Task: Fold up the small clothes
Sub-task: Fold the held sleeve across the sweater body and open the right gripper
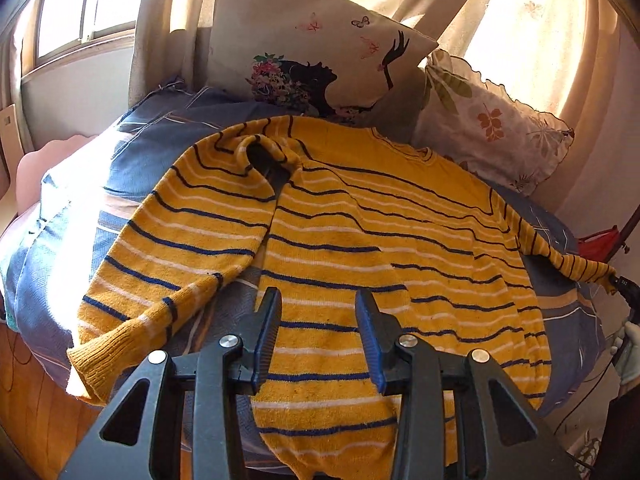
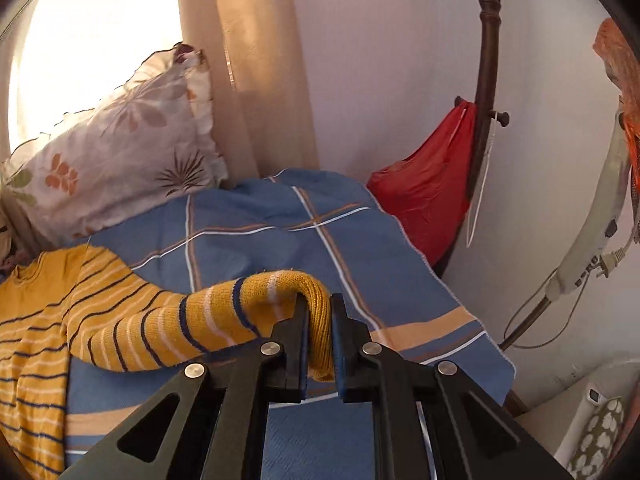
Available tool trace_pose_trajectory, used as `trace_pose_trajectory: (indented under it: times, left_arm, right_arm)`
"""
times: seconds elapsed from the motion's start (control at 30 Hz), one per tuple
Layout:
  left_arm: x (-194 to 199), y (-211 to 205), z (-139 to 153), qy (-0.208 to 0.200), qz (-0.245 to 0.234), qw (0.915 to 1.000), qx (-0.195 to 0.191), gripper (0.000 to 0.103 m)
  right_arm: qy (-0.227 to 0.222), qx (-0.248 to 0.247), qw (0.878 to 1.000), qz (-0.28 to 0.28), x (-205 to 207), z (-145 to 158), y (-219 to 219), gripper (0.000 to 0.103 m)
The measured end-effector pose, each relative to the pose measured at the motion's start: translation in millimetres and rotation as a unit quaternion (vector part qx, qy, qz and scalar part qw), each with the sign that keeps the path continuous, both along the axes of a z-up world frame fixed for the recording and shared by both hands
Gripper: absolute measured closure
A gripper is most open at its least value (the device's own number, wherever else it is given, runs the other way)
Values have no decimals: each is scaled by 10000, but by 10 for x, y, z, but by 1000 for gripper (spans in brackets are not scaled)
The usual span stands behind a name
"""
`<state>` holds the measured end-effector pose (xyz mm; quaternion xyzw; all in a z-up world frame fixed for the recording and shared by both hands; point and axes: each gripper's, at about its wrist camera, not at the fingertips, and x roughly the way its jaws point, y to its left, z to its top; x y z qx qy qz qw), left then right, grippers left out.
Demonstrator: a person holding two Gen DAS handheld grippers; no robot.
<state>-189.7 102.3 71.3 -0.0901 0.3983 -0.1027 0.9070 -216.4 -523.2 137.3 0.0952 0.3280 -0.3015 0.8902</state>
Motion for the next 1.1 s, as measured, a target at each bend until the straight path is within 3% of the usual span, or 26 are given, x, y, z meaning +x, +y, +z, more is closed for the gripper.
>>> trace_pose_trajectory:
  times: [0.23,0.33,0.43,0.67,0.7,0.77,0.83,0.9,0.97,1.1]
  left_arm:
    - [50,100,-73,125,75,9999,-11,66]
    - [29,193,-45,55,190,9997,-145,65]
    - [-15,263,-38,1,266,9993,-251,60]
    - [-96,504,-83,60,490,9981,-365,60]
    - [-98,547,-84,75,541,9977,-400,60]
    - [-101,628,-86,81,625,9971,-432,60]
    - [-106,691,-90,56,679,9968,-422,59]
    - [-94,737,-116,47,677,9967,-450,57]
    - [-48,741,-152,58,622,9969,-485,55]
    - [139,570,-165,79,341,9981,-499,52]
  right_arm:
    - [-7,41,9998,198,227,148,-56,92]
    - [-79,2,9961,880,504,342,339,92]
    - [-71,23,9815,1914,985,469,1052,92]
    - [322,456,9113,4079,2158,226,3166,92]
    - [448,604,8992,4310,2281,131,3435,90]
    - [761,1101,8636,4861,2473,-98,3926,88]
    - [991,1411,8363,5205,2492,-230,4246,77]
    - [865,1621,8195,5428,2431,-224,4320,44]
    - [684,1458,8262,5398,2372,-163,4265,33]
    - [590,1099,8561,5016,2272,-106,3839,33]
